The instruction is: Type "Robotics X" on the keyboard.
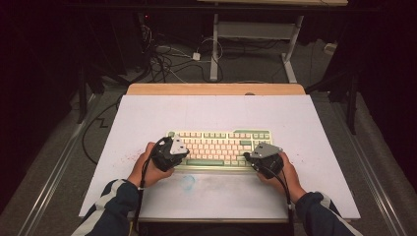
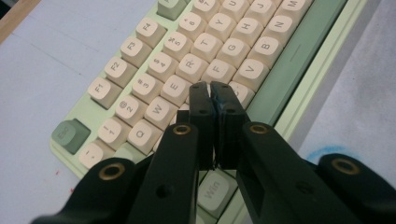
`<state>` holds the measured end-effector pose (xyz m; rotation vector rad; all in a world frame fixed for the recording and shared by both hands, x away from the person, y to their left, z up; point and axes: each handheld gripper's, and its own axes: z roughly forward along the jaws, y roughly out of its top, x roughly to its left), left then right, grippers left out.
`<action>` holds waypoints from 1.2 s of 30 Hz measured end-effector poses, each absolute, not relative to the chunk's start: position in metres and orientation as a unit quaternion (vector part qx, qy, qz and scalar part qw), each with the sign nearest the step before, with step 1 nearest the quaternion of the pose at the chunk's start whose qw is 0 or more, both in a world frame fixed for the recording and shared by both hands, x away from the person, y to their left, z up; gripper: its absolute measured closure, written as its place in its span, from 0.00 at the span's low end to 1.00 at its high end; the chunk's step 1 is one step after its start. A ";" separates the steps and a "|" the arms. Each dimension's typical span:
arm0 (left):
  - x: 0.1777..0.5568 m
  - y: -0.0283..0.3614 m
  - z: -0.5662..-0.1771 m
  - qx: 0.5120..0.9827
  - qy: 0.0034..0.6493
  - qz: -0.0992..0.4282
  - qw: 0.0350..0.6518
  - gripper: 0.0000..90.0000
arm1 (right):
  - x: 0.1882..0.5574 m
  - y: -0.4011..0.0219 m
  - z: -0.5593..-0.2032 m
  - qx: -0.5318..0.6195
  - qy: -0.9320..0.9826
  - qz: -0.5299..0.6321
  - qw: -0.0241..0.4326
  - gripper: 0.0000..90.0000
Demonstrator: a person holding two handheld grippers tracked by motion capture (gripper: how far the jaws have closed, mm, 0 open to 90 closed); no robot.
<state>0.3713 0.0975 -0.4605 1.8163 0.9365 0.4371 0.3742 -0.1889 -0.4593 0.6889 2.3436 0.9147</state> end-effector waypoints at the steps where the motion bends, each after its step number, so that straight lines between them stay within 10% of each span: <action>1: 0.372 0.096 -0.461 0.752 0.387 0.180 0.501 0.94 | 0.374 -0.189 -0.459 0.255 0.867 0.338 0.264 1.00; 36: 0.372 0.092 -0.468 0.758 0.386 0.186 0.492 0.94 | 0.374 -0.189 -0.459 0.255 0.867 0.337 0.264 1.00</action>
